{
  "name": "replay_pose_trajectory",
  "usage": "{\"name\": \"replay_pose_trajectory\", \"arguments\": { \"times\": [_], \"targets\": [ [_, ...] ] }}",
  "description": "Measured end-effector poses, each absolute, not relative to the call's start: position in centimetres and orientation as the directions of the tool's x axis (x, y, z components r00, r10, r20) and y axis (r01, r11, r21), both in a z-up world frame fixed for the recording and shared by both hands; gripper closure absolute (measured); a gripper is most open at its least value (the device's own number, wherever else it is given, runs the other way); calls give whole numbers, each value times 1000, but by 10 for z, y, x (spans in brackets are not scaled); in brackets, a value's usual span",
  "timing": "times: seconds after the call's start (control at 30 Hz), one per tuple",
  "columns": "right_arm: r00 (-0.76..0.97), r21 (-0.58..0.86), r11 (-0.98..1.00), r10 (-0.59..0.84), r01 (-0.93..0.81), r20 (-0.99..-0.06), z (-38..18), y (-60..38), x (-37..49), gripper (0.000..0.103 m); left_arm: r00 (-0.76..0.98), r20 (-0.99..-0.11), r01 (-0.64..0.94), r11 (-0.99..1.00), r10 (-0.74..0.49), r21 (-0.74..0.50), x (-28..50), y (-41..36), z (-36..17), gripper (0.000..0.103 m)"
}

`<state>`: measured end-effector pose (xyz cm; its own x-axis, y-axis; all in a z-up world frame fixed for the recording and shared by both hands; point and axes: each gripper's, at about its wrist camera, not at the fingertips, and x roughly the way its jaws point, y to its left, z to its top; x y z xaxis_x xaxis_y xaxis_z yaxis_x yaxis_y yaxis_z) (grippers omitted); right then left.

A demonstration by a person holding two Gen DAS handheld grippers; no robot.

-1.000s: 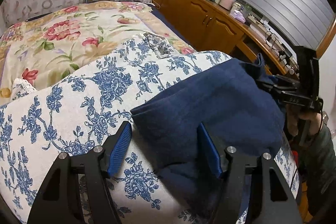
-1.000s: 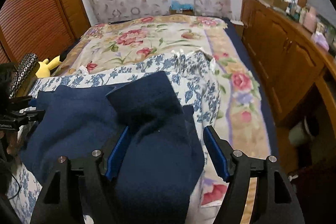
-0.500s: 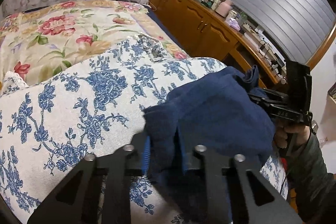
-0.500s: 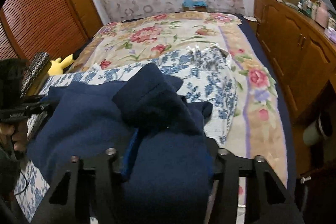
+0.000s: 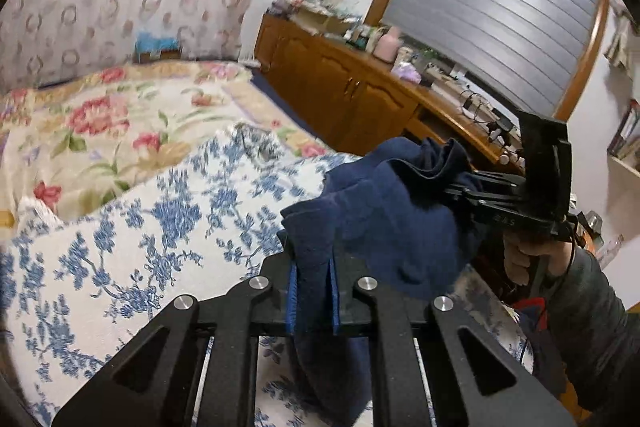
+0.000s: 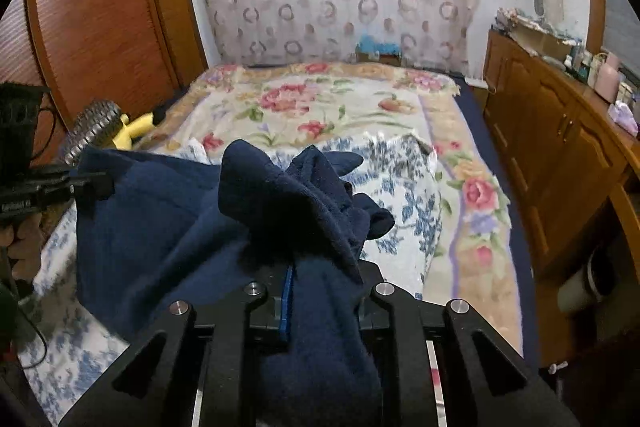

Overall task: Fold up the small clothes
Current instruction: 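Lift the folded navy shirt with both tools and carry it toward the pillow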

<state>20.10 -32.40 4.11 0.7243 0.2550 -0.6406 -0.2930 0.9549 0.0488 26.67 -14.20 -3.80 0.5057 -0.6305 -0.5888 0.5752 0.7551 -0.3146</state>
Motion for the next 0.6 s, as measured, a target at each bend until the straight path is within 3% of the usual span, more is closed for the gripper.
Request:
{"name": "replay_pose_trajectory", "arguments": {
  "times": [0.27,0.6],
  "targets": [
    [778,28,946,282,-323,-561,60,-308,173,83,616,-510,565,788,-600,-245,234,-111,1,90],
    [771,-19,902,357,-431,-527,58,-262,178,83,713,-455,476,845,-533,-244,212,-32,15,90]
  ]
}}
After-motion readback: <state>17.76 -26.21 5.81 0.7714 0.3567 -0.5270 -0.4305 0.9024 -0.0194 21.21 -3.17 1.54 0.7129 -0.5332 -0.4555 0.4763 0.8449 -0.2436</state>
